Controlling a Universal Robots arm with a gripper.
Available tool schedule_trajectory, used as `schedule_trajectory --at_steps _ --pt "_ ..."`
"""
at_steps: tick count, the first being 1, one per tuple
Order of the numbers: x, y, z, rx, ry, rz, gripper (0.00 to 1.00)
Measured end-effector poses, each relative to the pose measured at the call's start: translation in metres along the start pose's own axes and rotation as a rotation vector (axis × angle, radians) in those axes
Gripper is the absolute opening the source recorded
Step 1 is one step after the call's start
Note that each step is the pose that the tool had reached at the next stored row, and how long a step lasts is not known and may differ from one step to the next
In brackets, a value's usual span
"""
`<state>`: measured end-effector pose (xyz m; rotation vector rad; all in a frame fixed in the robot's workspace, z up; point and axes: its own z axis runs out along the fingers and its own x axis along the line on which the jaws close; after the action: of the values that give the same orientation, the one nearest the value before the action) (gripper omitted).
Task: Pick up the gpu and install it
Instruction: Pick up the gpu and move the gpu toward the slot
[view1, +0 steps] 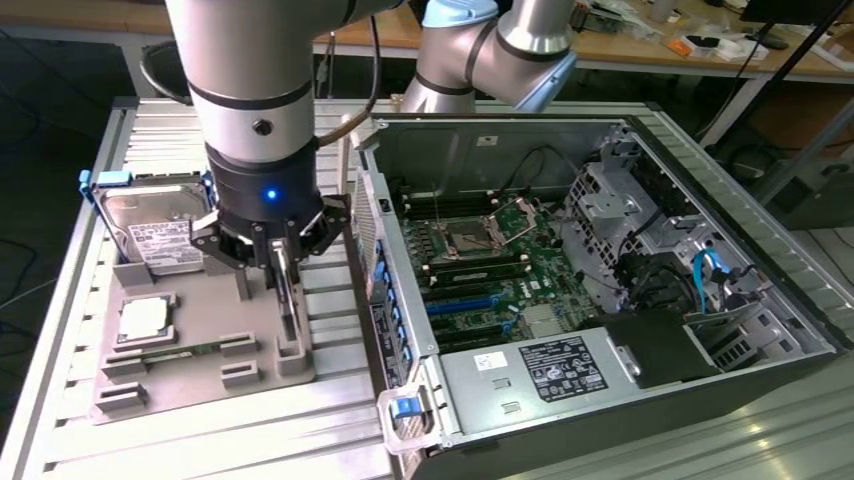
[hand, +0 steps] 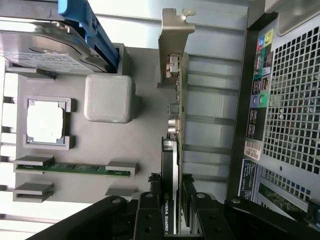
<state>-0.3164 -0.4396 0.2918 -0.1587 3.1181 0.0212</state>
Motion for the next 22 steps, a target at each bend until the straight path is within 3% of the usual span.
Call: schedule_trajectory --at_steps 4,18,22 --pt "-0.0002 0.0001 -0.0089 0.0 0.0 0.0 0.28" --pt "-0.0002 0.0002 -0.0094 -0.0001 -0.0001 0.0 0.27" --pt "-0.0002 0.0003 -0.0124 -0.0032 -0.0003 0.0 0.27"
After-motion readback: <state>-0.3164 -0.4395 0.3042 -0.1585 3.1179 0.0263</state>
